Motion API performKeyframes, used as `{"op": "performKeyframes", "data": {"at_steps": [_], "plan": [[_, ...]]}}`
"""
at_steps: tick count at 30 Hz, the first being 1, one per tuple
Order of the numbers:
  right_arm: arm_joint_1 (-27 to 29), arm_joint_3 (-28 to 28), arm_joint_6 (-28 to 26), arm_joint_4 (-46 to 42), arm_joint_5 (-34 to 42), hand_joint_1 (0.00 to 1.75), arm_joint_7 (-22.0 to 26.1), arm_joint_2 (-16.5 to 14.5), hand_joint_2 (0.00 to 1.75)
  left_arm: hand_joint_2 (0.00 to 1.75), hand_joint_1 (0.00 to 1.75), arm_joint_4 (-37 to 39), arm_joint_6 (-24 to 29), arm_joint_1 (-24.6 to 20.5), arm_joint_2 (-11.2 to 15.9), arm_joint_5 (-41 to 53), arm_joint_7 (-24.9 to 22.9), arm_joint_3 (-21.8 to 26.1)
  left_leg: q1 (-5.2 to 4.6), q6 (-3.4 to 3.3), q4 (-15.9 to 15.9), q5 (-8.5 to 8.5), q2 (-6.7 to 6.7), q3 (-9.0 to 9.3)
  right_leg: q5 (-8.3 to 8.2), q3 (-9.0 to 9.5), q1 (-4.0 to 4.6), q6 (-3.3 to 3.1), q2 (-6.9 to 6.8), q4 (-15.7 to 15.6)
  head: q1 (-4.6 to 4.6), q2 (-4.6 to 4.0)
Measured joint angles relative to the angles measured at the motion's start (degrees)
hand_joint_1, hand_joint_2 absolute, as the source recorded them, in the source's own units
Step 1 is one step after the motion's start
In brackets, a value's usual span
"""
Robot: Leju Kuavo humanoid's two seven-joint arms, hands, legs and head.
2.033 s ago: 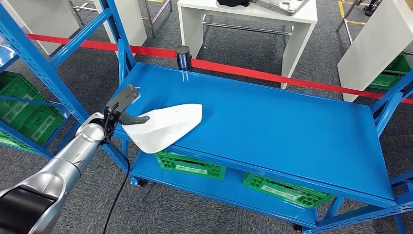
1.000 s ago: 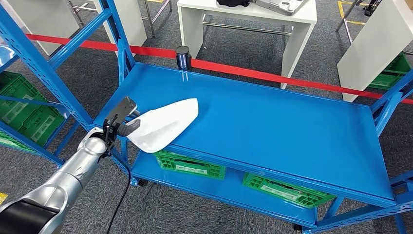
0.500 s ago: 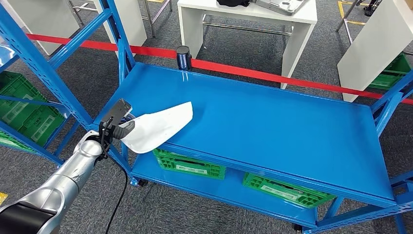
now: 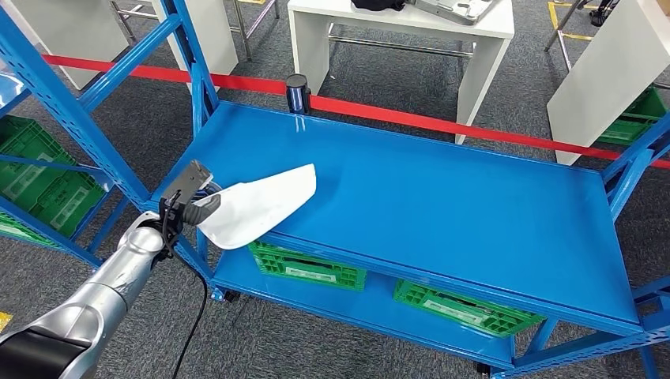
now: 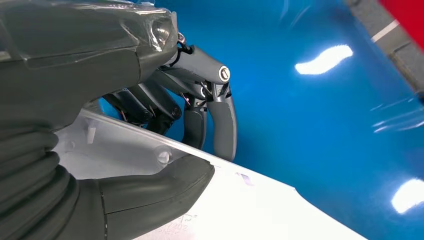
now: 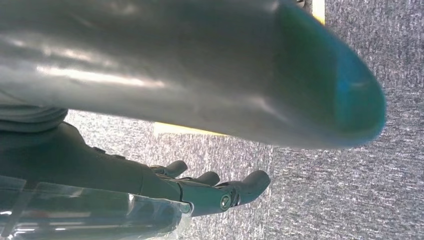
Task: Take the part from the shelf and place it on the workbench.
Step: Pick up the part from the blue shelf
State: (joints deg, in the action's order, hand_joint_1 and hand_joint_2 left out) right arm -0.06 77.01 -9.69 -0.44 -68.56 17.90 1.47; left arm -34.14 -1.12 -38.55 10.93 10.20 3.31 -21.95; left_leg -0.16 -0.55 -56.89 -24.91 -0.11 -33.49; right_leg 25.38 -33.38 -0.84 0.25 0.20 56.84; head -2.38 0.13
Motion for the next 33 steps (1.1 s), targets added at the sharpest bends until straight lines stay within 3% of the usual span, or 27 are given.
{"op": "performKeyframes", "data": {"at_steps": [19, 33], "plan": [[0.0, -1.2, 0.9, 0.0, 0.3, 0.0, 0.4, -0.3, 0.0, 1.75, 1.75, -2.1, 3.7, -0.5, -0.3, 0.1, 1.3, 2.1, 0.0, 0.0, 0.0, 0.0, 0.0, 0.0, 0.0, -0.01, 0.0, 0.0, 0.0, 0.0, 0.0, 0.0], [-0.2, -2.4, 2.1, 0.0, 0.0, 0.0, 0.8, -0.3, 0.0, 1.75, 1.75, -5.8, 5.4, -5.6, 1.2, 0.6, 3.2, 4.3, 0.0, 0.01, 0.0, 0.01, 0.0, 0.0, 0.0, 0.0, 0.0, 0.0, 0.0, 0.0, 0.01, 0.0]]}}
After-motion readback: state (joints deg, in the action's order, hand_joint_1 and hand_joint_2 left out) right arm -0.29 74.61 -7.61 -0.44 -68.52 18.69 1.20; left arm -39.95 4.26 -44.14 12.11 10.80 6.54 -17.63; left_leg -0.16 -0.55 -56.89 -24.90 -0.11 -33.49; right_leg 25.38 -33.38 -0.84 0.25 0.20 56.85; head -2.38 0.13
